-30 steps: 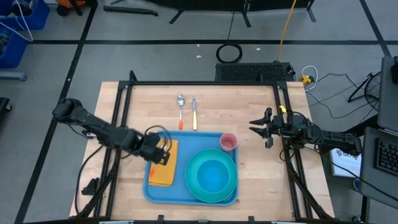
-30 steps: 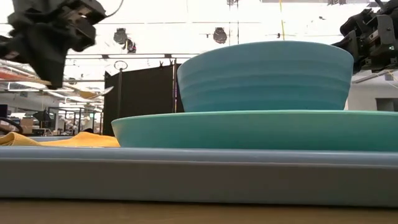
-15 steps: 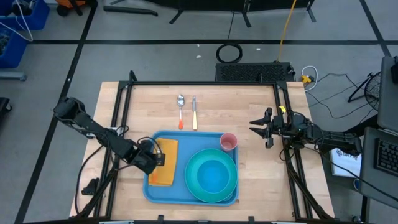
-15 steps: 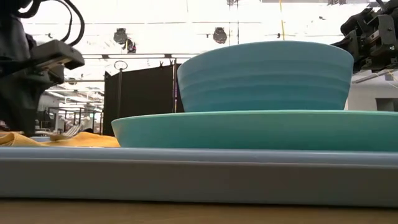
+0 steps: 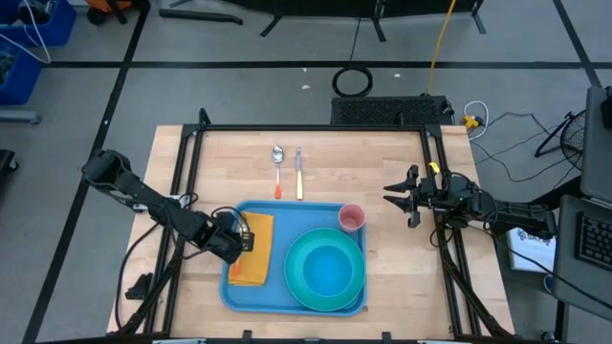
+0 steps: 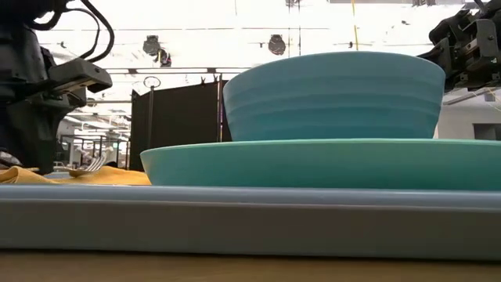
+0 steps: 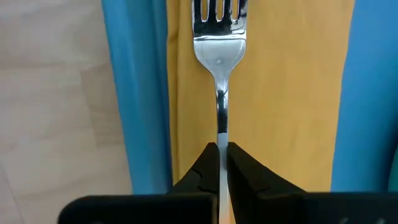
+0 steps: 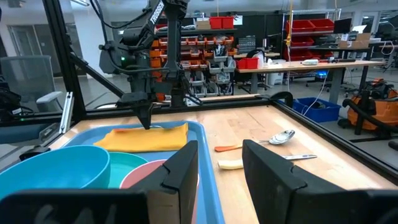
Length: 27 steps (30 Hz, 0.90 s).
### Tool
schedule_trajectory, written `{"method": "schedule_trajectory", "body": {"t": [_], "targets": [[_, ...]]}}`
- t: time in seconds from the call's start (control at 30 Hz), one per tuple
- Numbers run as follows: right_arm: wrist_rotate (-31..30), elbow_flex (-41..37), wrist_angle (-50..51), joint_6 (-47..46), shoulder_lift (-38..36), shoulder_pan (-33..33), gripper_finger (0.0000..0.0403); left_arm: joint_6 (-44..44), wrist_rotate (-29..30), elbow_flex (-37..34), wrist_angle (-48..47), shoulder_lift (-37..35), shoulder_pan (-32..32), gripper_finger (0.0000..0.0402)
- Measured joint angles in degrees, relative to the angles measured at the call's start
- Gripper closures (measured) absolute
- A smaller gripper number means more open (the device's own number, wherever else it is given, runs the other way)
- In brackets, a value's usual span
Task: Set up tray
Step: Put the orange fork on the yellow napkin, then put the orange spoon to the right of the orange fork on the yellow napkin
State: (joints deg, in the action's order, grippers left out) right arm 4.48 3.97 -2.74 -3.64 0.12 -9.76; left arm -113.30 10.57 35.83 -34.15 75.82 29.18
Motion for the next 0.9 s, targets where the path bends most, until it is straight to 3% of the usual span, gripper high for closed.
{"method": "schedule_trajectory", "body": {"t": [0.4, 0.9], "targets": [[-0.2, 0.0, -0.1, -0.1, 0.0, 0.0, 0.0287, 6.9, -4.6, 0.3, 5.8, 6.7, -2.1, 0.0387], [-0.2, 0.0, 0.0, -0.2, 0.0, 0.0, 0.0287, 8.4, -7.6, 0.2, 7.2, 4.4, -2.5, 0.0282]]}}
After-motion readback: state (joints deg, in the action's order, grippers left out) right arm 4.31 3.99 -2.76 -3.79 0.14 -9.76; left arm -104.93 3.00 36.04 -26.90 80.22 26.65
